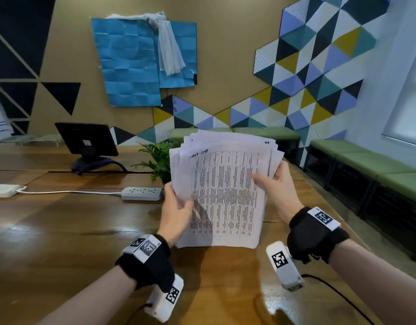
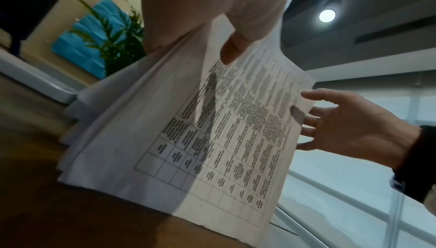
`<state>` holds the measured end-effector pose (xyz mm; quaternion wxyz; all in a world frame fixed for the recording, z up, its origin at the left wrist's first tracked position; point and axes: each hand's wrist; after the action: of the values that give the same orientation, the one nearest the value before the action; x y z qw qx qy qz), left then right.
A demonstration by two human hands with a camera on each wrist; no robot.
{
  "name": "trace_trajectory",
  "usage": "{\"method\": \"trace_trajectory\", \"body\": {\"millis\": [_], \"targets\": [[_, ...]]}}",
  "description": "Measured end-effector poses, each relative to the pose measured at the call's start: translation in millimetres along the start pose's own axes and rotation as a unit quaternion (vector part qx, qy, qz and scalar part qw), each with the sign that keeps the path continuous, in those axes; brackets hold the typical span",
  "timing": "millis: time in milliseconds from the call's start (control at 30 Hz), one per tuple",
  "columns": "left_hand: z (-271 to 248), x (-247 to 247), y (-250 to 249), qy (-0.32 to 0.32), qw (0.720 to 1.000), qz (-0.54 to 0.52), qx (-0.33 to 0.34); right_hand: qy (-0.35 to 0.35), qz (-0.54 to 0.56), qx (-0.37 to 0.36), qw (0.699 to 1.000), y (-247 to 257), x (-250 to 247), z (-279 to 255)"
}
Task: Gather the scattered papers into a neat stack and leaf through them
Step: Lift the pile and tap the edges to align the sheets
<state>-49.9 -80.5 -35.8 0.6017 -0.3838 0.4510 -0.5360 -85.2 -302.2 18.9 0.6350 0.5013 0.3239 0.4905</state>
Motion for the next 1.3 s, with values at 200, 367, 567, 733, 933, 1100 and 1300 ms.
{"method": "trace_trajectory", "body": {"millis": [200,367,567,733,933,1100,1300], "targets": [[3.2,-9.0,-0.9,0.008,0.998,0.016,-0.06,-0.022,-0.158,-0.015,0.987,21.2,-4.8,12.4],[12.8,-9.9,-29.1,0.029,0.992,0.112,0.055,-0.001,-0.492,-0.192,0.849,77.1,-5.0,17.2],[28.1,-7.1,-82.4,0.064,0.91,0.344,0.222,0.126,-0.355,-0.093,0.922,86.0,-12.1,18.5],[50.5,-32.8,-100.6,0.024,0.866,0.462,0.191,0.074,-0.099,0.06,0.991,49.8,-47.3,6.3],[46.7,-44.3,-74.0,0.133,0.985,0.008,-0.11,0.053,0.042,0.172,0.983,-3.2,-70.6,-3.9],[16.5,-20.2,-41.8,0.025,0.999,-0.004,-0.048,0.007,0.056,0.112,0.992,-20.4,-61.4,-18.6],[-12.0,-12.4,-14.5,0.015,0.999,-0.026,-0.012,0.011,-0.041,0.097,0.994,-37.6,-55.8,-36.2]]}}
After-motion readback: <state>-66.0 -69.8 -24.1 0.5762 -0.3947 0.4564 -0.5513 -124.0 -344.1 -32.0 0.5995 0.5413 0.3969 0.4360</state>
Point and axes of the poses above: each hand's wrist, its own z-axis towards the middle knuckle, its own x-axis out of the palm, y = z × x, and after that the axes turned 1 degree about z, right-handed
